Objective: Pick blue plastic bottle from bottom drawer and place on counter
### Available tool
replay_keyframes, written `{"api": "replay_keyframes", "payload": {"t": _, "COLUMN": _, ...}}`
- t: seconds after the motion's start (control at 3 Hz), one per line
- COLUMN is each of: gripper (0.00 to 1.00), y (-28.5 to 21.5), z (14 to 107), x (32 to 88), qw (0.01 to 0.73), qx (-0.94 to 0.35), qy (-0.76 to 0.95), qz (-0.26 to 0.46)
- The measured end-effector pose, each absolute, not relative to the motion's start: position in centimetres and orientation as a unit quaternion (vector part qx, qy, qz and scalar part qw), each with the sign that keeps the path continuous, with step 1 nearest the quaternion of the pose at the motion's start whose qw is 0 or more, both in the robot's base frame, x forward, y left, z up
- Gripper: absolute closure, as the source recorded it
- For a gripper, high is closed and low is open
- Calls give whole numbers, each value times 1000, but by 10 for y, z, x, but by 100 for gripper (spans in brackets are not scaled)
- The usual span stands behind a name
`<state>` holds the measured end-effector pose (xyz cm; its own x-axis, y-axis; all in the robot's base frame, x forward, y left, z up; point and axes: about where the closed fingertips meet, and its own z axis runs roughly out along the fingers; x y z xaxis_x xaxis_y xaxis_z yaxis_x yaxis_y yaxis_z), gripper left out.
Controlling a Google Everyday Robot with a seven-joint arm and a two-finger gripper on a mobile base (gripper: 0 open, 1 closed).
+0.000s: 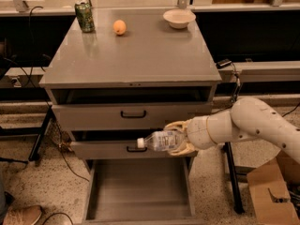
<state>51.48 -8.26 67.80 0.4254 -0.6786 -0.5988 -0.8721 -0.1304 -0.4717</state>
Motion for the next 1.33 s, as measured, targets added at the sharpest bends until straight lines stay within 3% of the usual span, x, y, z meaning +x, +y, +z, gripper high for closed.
{"api": "replay_keyframes", "payload": {"t": 0.67, "gripper": 100, "y": -100, "z": 799, "x": 558, "qw": 460, "qx": -752, "qy": 458, "qz": 115}}
{"api": "replay_keyframes", "payload": {"t": 1.33, "gripper": 100, "y": -99, "z": 867, "x": 614, "qw": 405, "qx": -792, "qy": 441, "qz": 121}}
